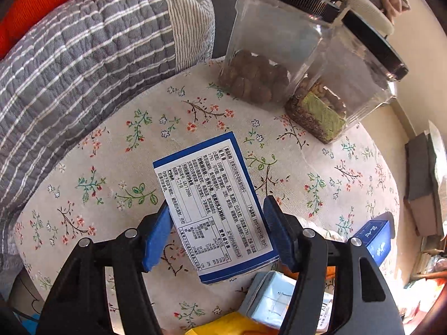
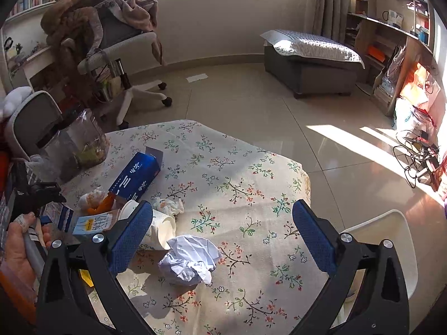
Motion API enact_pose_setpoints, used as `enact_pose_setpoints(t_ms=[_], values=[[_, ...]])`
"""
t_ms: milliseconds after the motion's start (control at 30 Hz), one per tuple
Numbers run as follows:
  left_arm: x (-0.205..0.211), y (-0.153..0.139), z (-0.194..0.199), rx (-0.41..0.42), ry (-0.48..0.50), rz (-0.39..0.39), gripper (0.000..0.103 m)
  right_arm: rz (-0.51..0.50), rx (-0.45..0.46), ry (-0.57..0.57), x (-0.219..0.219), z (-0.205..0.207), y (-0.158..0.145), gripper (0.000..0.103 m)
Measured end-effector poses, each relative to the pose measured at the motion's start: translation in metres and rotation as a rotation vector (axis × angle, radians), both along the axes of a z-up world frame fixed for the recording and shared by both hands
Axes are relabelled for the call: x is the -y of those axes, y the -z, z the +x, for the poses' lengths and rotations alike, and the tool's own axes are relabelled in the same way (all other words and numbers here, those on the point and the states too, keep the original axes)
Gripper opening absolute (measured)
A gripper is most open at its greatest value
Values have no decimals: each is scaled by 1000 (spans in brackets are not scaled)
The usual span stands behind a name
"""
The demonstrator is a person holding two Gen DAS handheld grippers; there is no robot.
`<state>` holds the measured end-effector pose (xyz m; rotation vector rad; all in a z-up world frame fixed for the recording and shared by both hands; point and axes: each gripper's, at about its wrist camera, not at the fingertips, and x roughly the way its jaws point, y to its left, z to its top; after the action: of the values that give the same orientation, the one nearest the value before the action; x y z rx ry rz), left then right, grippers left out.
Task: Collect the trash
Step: 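Grasp the white-and-blue label card with the left tool, then grasp the blue box with the right tool while the left tool holds the card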
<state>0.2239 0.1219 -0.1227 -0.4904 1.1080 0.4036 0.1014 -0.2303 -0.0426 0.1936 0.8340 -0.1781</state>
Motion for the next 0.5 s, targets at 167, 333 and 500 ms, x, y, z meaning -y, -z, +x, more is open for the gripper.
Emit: enact_pose_setpoints(t_ms=[167,333,500], values=[[3,-67,-33,130,126,-93,64,199,-100,-39,-15,33,14,96],[8,-118,-80,311,210,-28,64,356,-206,-8,-44,96,33,96],[-3,-136,-90,397,238,-33,64,355,-282,41,-78,149,59,96]])
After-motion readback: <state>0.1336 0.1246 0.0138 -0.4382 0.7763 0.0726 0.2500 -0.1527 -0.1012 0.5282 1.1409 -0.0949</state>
